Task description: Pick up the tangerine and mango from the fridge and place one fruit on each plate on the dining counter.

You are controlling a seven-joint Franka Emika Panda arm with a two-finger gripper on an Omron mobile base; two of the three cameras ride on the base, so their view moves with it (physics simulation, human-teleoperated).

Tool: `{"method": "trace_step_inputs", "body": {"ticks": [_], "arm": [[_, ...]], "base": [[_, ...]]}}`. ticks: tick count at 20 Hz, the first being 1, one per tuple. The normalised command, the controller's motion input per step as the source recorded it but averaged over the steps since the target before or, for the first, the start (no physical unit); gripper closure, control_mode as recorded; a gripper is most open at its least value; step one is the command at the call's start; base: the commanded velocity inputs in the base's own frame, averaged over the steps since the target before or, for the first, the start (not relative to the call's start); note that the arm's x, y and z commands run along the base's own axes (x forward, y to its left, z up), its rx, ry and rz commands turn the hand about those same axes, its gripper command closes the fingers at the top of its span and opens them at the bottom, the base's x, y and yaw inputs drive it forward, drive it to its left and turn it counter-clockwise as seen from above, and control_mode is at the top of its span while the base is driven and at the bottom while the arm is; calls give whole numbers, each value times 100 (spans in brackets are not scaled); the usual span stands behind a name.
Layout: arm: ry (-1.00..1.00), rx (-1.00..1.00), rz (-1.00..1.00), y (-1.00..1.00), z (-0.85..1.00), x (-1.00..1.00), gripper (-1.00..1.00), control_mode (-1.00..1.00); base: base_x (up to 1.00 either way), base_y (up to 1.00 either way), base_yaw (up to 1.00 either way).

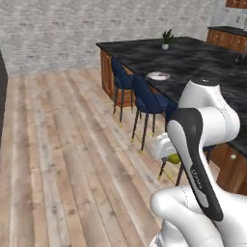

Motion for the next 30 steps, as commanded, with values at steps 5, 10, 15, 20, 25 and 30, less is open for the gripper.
{"method": "trace_step_inputs", "body": {"ticks": [5,10,15,20,25,30], "arm": [[0,0,0,0,0,0,100,100],[0,0,0,0,0,0,100,100],[0,0,0,0,0,0,100,100],[0,0,0,0,0,0,100,100],[0,0,0,0,0,0,100,100],[0,0,0,0,0,0,100,100]], "base": [[100,75,-53],[100,75,-58],[100,75,-64],[100,94,-57],[100,100,-50],[100,100,-44]]}}
